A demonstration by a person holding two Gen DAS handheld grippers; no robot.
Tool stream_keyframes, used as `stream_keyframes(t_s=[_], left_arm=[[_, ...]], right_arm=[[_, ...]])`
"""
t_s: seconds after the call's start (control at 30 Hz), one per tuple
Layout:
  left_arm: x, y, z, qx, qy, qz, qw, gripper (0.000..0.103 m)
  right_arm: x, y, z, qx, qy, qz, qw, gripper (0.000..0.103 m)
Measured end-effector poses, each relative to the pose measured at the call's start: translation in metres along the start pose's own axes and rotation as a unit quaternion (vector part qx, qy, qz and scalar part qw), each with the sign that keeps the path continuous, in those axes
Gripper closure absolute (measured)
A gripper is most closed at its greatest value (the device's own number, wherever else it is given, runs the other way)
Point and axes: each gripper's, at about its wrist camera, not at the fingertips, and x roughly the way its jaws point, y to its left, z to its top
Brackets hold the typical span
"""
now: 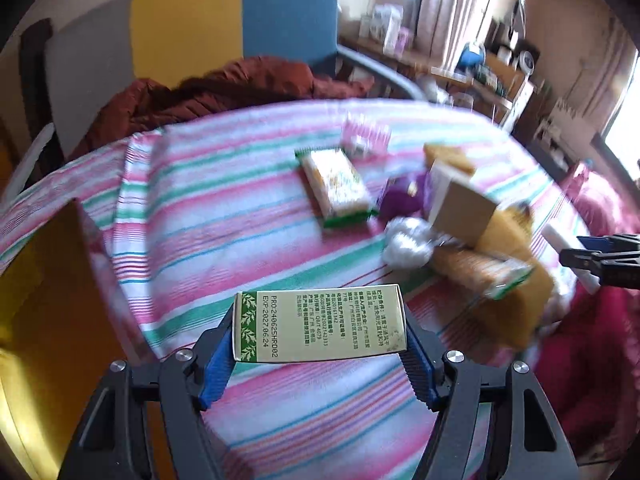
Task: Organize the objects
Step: 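Carry both items over the gold tray and open both tools to drop them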
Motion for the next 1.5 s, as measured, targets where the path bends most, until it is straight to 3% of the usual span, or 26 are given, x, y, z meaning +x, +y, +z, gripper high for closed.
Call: stream_keyframes(t_s=[0.1, 0.2, 0.4, 0.63, 0.87, 0.93, 1.0, 1.07, 1.1, 1.17, 1.23, 1.37, 1.5], left_arm=[[-0.029, 0.010, -0.006, -0.020, -0.025, 0.000, 0.9995, 0.030], [-0.056, 0.028, -0.018, -0.047, -0.047, 0.014, 0.9977, 0.029], [-0.103, 0.086, -0.048, -0.107, -0.080, 0.070, 0.9886, 0.029], [-0.122, 0.178, -0.088, -0.165, -0.072, 0.165, 0.9698, 0.029], [-0.134, 0.235, -0.090, -0.193, -0.078, 0.202, 0.9571, 0.029], [-0.134, 0.246, -0.086, -0.200, -0.075, 0.201, 0.9561, 0.024], [-0.136, 0.258, -0.083, -0.224, -0.076, 0.197, 0.9514, 0.000], [-0.144, 0.262, -0.082, -0.239, -0.093, 0.209, 0.9437, 0.000], [-0.151, 0.266, -0.083, -0.248, -0.103, 0.218, 0.9384, 0.000], [-0.161, 0.270, -0.091, -0.263, -0.111, 0.220, 0.9329, 0.000], [-0.168, 0.272, -0.097, -0.268, -0.113, 0.214, 0.9324, 0.000], [-0.180, 0.263, -0.120, -0.270, -0.121, 0.237, 0.9255, 0.000], [-0.184, 0.247, -0.137, -0.269, -0.124, 0.266, 0.9173, 0.000]], right_arm=[[-0.031, 0.006, 0.006, 0.002, -0.049, 0.007, 0.999, 0.046], [-0.054, 0.032, 0.011, -0.013, -0.086, 0.039, 0.995, 0.046], [-0.068, 0.132, 0.014, -0.094, -0.116, 0.127, 0.981, 0.046], [-0.063, 0.259, 0.001, -0.191, -0.098, 0.211, 0.954, 0.046], [-0.048, 0.361, -0.024, -0.272, -0.063, 0.253, 0.926, 0.046], [-0.043, 0.380, -0.028, -0.285, -0.055, 0.263, 0.920, 0.046], [-0.037, 0.398, -0.031, -0.286, -0.050, 0.270, 0.918, 0.045], [-0.026, 0.414, -0.029, -0.271, -0.031, 0.304, 0.913, 0.043], [-0.020, 0.420, -0.029, -0.261, -0.016, 0.329, 0.908, 0.042], [-0.007, 0.434, -0.032, -0.242, 0.027, 0.376, 0.894, 0.024], [0.001, 0.439, -0.040, -0.234, 0.053, 0.399, 0.885, 0.020], [0.001, 0.438, -0.057, -0.260, 0.043, 0.362, 0.894, 0.020], [-0.010, 0.430, -0.068, -0.286, -0.022, 0.301, 0.910, 0.020]])
